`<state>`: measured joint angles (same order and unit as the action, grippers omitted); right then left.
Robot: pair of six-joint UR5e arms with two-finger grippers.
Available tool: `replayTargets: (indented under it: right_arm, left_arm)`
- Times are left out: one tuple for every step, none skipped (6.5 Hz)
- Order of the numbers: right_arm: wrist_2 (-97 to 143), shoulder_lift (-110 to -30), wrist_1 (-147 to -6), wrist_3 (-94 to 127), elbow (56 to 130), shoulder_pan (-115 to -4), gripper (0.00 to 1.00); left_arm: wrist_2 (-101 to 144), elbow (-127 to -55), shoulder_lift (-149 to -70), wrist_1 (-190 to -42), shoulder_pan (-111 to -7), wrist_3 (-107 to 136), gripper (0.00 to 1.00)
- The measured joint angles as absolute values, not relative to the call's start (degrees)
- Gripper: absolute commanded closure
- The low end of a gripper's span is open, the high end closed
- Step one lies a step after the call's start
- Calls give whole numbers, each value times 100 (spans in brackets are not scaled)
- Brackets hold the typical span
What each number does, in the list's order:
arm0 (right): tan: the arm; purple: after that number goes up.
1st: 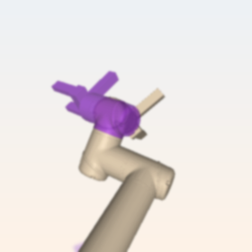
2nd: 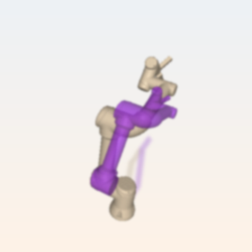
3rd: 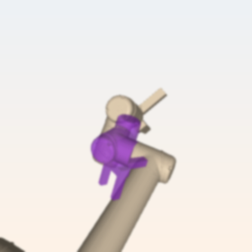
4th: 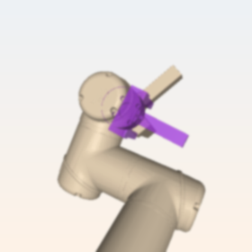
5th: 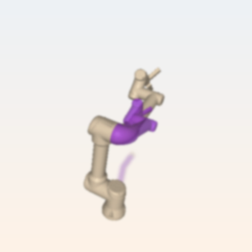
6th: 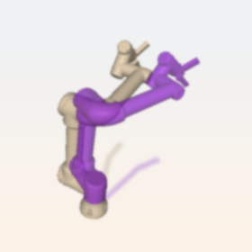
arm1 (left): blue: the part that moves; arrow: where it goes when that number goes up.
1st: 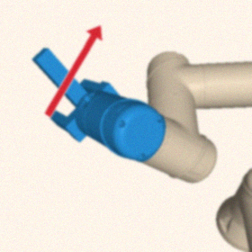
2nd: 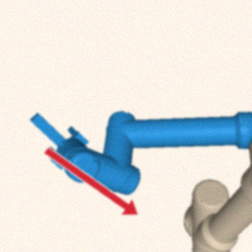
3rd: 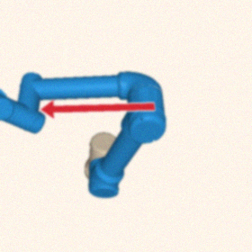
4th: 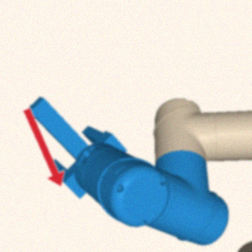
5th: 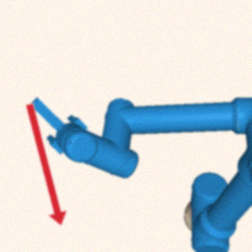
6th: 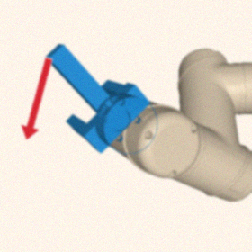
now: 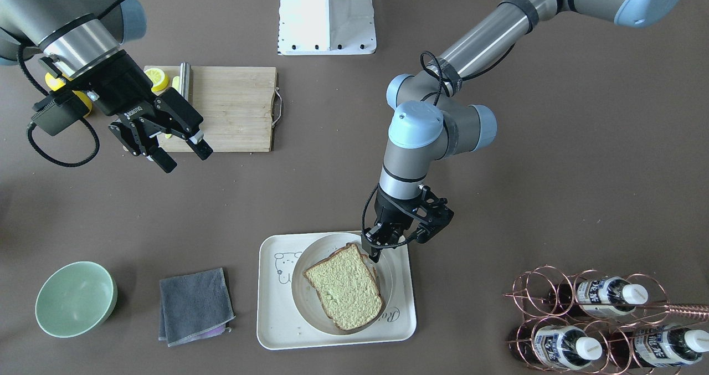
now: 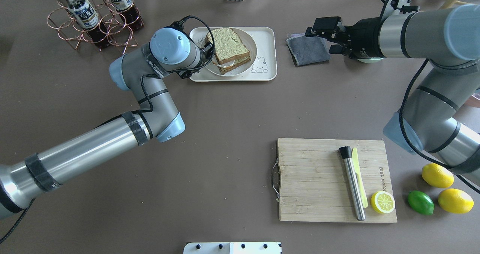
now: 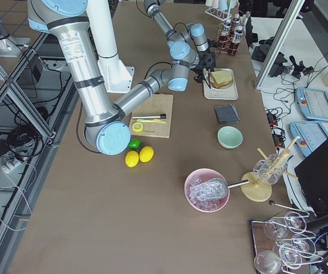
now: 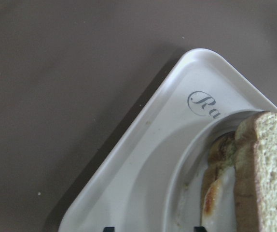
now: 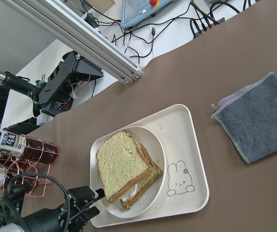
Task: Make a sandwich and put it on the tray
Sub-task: 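Lower the plate onto the white tray and open the left gripper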
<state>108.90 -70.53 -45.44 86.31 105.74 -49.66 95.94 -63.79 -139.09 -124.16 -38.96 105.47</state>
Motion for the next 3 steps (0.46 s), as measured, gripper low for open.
replayTargets:
  right_arm:
    - [10890, -7053, -4544, 8631, 10573, -4966, 1]
    - [10892, -7055, -4544, 8636, 10574, -4967, 1]
    - [10898, -7057, -4542, 8646, 10584, -4971, 1]
  left_arm:
    - [9631, -6522, -13865, -12402, -3932, 10522, 18]
    - [9768, -6769, -13731, -12365, -3958, 10501, 2]
    - [9952, -7080, -13526, -12298, -3988, 10491, 2]
